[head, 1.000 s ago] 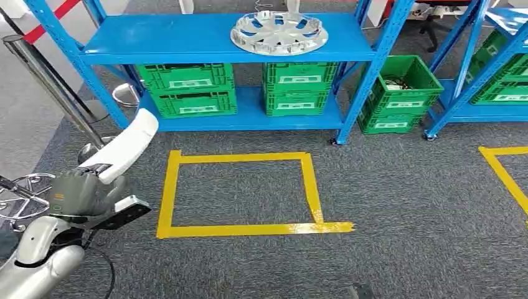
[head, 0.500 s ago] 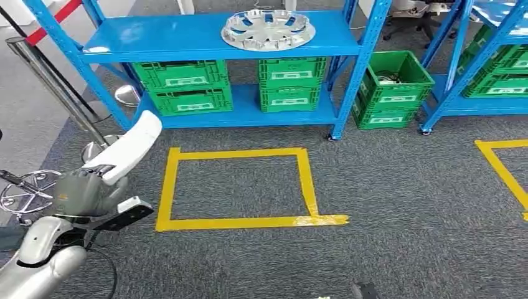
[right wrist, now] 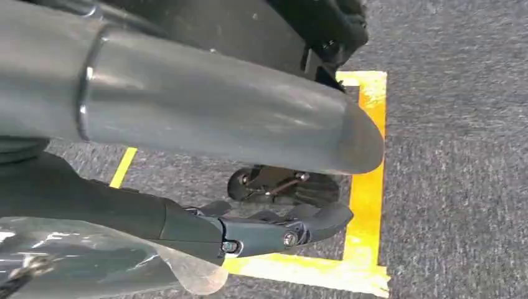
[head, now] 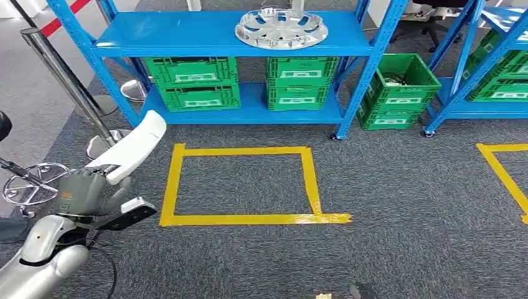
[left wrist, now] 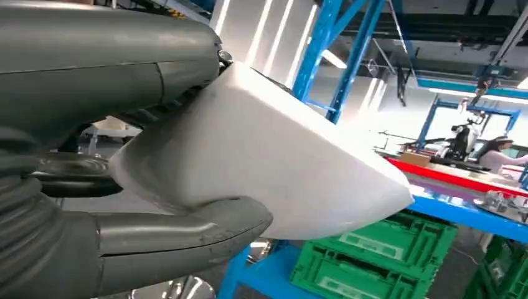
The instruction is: Take the parts from the cabinet and place them on the table.
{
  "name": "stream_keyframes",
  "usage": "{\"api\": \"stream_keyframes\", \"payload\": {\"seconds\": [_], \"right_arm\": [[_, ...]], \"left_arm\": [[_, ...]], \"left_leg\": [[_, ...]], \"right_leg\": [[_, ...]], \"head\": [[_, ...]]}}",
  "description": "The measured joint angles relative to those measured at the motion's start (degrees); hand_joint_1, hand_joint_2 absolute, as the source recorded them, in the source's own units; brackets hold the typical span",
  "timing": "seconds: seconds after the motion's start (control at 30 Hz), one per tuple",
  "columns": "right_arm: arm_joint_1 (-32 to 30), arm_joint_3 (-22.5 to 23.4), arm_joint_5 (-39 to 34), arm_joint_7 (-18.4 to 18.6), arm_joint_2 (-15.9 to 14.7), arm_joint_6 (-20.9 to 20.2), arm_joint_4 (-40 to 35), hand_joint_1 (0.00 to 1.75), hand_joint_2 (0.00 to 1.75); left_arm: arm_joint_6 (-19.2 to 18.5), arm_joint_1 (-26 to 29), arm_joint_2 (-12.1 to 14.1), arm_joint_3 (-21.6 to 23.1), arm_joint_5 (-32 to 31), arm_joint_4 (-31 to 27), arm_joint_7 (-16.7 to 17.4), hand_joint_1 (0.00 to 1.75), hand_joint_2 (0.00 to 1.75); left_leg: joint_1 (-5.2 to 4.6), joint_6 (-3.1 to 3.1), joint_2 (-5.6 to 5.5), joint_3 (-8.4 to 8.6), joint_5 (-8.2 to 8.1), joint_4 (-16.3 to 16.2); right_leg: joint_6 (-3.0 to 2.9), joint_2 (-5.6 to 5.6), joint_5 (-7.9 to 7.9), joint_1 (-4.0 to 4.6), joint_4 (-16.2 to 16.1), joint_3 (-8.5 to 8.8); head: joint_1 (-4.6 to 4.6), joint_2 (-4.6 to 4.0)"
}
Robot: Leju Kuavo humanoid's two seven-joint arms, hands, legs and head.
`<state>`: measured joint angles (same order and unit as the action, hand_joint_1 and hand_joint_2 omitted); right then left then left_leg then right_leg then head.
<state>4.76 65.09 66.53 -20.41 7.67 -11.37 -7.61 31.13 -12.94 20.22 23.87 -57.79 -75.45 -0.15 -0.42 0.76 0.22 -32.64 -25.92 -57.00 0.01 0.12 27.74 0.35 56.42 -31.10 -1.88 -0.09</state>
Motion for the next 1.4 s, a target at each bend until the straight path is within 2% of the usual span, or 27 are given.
{"api": "stream_keyframes", "payload": {"seconds": [0.1,0.13,0.2,0.23,0.27,0.33,0.37,0.4,0.47,0.5,0.53,0.57,0.6,0.7,0.77,0.83,0.87,0.9,0.93,1.03,1.07,1.1,1.17,1.23,1.27,1.37,1.4], "right_arm": [[-0.15,-0.02,0.04,-0.09,0.0,0.02,0.0,0.0,0.0],[-0.1,-0.02,0.02,-0.09,0.07,0.02,0.07,0.0,0.0],[0.03,-0.04,0.02,-0.17,0.07,0.02,0.09,0.0,0.0],[0.08,-0.04,0.02,-0.2,0.07,0.02,0.09,0.0,0.0],[0.11,-0.04,0.02,-0.24,0.07,0.02,0.09,0.0,0.0],[0.12,-0.07,0.02,-0.22,0.07,0.02,0.09,0.0,0.0],[0.11,-0.07,0.04,-0.2,0.07,0.09,0.09,0.0,0.0],[0.05,-0.07,0.06,-0.13,0.07,0.17,0.09,0.0,0.0],[0.06,-0.07,0.07,-0.04,0.07,0.2,0.09,0.0,0.0],[0.14,-0.07,0.09,0.0,0.07,0.22,0.09,0.0,0.0],[0.22,-0.07,0.11,0.09,0.09,0.24,0.09,0.0,0.0],[0.35,-0.07,0.13,0.13,0.33,0.24,0.18,0.0,0.0],[0.44,-0.09,0.13,0.15,0.33,0.24,0.2,0.0,0.0],[0.12,-0.07,0.13,0.22,0.31,0.44,0.2,0.0,0.0],[0.25,-0.07,0.15,0.22,0.28,0.5,0.2,0.0,0.0],[0.24,-0.07,0.24,0.22,0.28,0.52,0.2,0.0,0.0],[0.18,-0.07,0.24,0.26,0.28,0.52,0.2,0.0,0.0],[0.09,-0.07,0.26,0.28,0.28,0.52,0.2,0.0,0.0],[0.07,-0.07,0.26,0.28,0.28,0.52,0.2,0.0,0.0],[0.19,-0.07,0.28,0.28,0.28,0.55,0.2,0.0,0.0],[0.22,-0.07,0.39,0.28,0.44,0.55,0.24,0.0,0.0],[0.24,-0.07,0.46,0.31,0.39,0.55,0.24,0.0,0.0],[0.2,-0.09,0.66,0.33,0.39,0.55,0.24,0.0,0.0],[0.22,-0.09,0.79,0.37,0.39,0.55,0.24,0.0,0.0],[0.24,-0.09,0.81,0.37,0.39,0.55,0.24,0.0,0.0],[0.17,-0.09,0.81,0.48,0.37,0.55,0.24,0.0,0.0],[0.1,-0.09,0.83,0.57,0.37,0.55,0.24,0.0,0.0]], "left_arm": [[0.35,0.55,0.66,-0.09,0.0,0.0,-0.24,1.75,1.75],[0.39,0.62,0.94,-0.13,-0.02,0.0,-0.33,1.75,1.75],[0.48,0.63,1.27,-0.22,-0.02,0.0,-0.48,1.75,1.75],[0.5,0.6,1.29,-0.24,-0.04,0.0,-0.5,1.75,1.75],[0.55,0.55,1.29,-0.24,-0.04,0.0,-0.57,1.75,1.75],[0.48,0.66,1.29,-0.22,-0.07,0.09,-0.61,1.75,1.75],[0.35,0.76,1.24,-0.22,-0.15,0.2,-0.68,1.75,1.75],[0.22,0.79,1.22,-0.2,-0.26,0.33,-0.76,1.75,1.75],[0.04,0.79,1.16,-0.17,-0.37,0.46,-0.83,1.75,1.75],[-0.07,0.77,1.16,-0.17,-0.44,0.48,-0.83,1.75,1.75],[-0.11,0.69,1.18,-0.18,-0.48,0.48,-0.9,1.75,1.75],[-0.15,0.64,1.27,-0.28,-0.52,0.48,-0.92,1.75,1.75],[-0.26,0.67,1.22,-0.26,-0.59,0.48,-1.01,1.75,1.75],[-0.33,0.79,1.25,-0.22,-0.68,0.55,-1.07,1.75,1.75],[-0.42,0.77,1.24,-0.22,-0.68,0.59,-1.07,1.75,1.75],[-0.46,0.79,1.22,-0.17,-0.68,0.66,-1.07,1.75,1.75],[-0.48,0.91,1.2,-0.15,-0.68,0.72,-1.07,1.75,1.75],[-0.48,1.1,1.2,-0.13,-0.68,0.77,-1.07,1.75,1.75],[-0.5,1.17,1.2,-0.13,-0.68,0.85,-1.07,1.75,1.75],[-0.48,0.99,1.22,-0.15,-0.68,0.87,-1.07,1.75,1.75],[-0.48,0.89,1.24,-0.18,-0.68,0.9,-1.07,1.75,1.75],[-0.46,0.88,1.2,-0.2,-0.68,0.87,-1.07,1.75,1.75],[-0.46,1.12,1.22,-0.2,-0.68,0.9,-1.07,1.75,1.75],[-0.46,1.09,1.2,-0.17,-0.7,0.9,-1.07,1.75,1.75],[-0.46,1.06,1.14,-0.15,-0.68,0.9,-1.07,1.75,1.75],[-0.46,1.38,0.94,-0.11,-0.68,0.9,-1.07,1.75,1.75],[-0.48,1.54,0.87,-0.07,-0.7,0.9,-1.07,1.75,1.75]], "left_leg": [[-0.03,0.11,-0.01,-0.04,0.03,-0.15],[-0.28,0.63,-0.1,-0.12,0.15,-0.43],[0.15,1.26,-0.07,0.29,1.31,1.51],[0.47,1.16,0.08,0.49,2.01,2.53],[0.58,1.3,0.07,0.34,2.27,2.74],[0.72,1.18,0.09,-0.28,2.47,2.57],[0.81,1.07,0.13,-0.52,2.53,2.41],[0.99,0.91,0.14,-0.77,2.61,2.2],[1.54,0.26,0.13,-1.18,2.57,1.63],[1.96,-0.31,0.1,-1.4,2.41,1.09],[1.89,-1.01,0.06,-1.72,2.14,0.3],[1.74,-1.68,-0.07,-2.26,1.98,-0.51],[1.7,-1.99,-0.11,-2.44,2.29,-0.45],[2.05,-2.86,-0.14,-2.64,2.89,-0.29],[2.13,-2.98,-0.06,-3.96,-0.71,-3.73],[1.92,-3.04,-0.07,-7.66,-6.13,-13.59],[1.9,-2.94,-0.07,-9.08,-7.79,-17.62],[1.86,-2.68,-0.07,-9.3,-8.18,-19.24],[1.74,-2.31,-0.07,-7.97,-7.13,-17.8],[0.91,-0.55,-0.1,0.53,-1.31,-3.52],[0.68,0.16,-0.04,1.78,-2.35,-1.51],[0.46,-0.11,-0.06,1.47,-2.04,-0.92],[0.18,0.0,-0.13,1.24,-1.87,-0.99],[0.84,0.26,0.09,1.36,-0.76,0.25],[0.8,0.55,0.09,1.22,-0.49,0.41],[0.7,0.84,0.26,0.33,-0.02,0.34],[0.68,0.81,0.26,0.08,0.15,0.27]], "right_leg": [[0.22,-0.01,-0.18,-0.15,-0.09,0.01],[1.01,-0.1,-0.64,-0.4,-0.48,0.08],[1.58,-0.05,-0.99,-0.04,-1.14,0.19],[1.67,0.15,0.27,-0.19,-0.92,-0.41],[1.9,0.06,2.4,-0.28,1.52,-1.6],[2.17,0.05,7.09,-0.74,11.56,-5.91],[2.38,0.04,8.26,-0.97,15.54,-7.69],[2.6,0.01,7.89,-1.19,16.73,-8.19],[3.2,-0.08,4.09,-1.76,10.88,-4.92],[3.64,-0.15,1.53,-2.18,4.95,-1.68],[4.31,-0.08,1.29,-2.56,0.86,0.32],[3.69,0.69,1.84,-2.15,0.66,0.34],[2.74,0.68,1.6,-2.13,1.22,0.36],[1.41,0.69,0.97,-2.01,1.69,-0.25],[0.56,0.6,0.46,-1.93,1.63,-0.71],[-0.01,0.53,0.09,-1.54,1.66,-1.41],[-0.26,0.48,-0.1,-1.3,1.68,-1.74],[-0.45,0.48,-0.3,-1.05,1.68,-2.02],[-0.54,0.49,-0.46,-0.83,1.69,-2.2],[-0.49,0.53,-0.74,-0.4,1.68,-2.2],[-0.23,0.46,-0.88,-0.12,1.76,-2.42],[0.03,0.46,-1.07,-0.32,1.85,-2.72],[0.7,0.33,-1.48,-0.62,1.62,-2.86],[1.27,0.37,-0.99,-0.56,1.96,-3.5],[1.56,0.29,0.74,-0.51,3.61,-4.31],[2.14,0.29,7.39,-0.67,16.57,-9.59],[2.26,0.29,7.83,-0.67,18.71,-10.35]], "head": [[-0.02,0.0],[0.07,0.0],[0.0,0.0],[0.0,0.0],[-0.02,0.0],[-0.09,0.0],[-0.07,0.0],[-0.07,0.0],[-0.09,0.0],[-0.07,0.0],[-0.13,0.0],[-0.48,0.0],[-0.26,0.0],[-0.37,0.0],[-0.26,0.0],[-0.26,0.0],[-0.28,0.0],[-0.28,0.0],[-0.26,0.0],[-0.28,0.0],[-0.46,0.0],[-0.28,0.0],[-0.26,0.0],[-0.39,0.0],[-0.46,0.0],[-0.55,0.0],[-0.57,0.0]]}}
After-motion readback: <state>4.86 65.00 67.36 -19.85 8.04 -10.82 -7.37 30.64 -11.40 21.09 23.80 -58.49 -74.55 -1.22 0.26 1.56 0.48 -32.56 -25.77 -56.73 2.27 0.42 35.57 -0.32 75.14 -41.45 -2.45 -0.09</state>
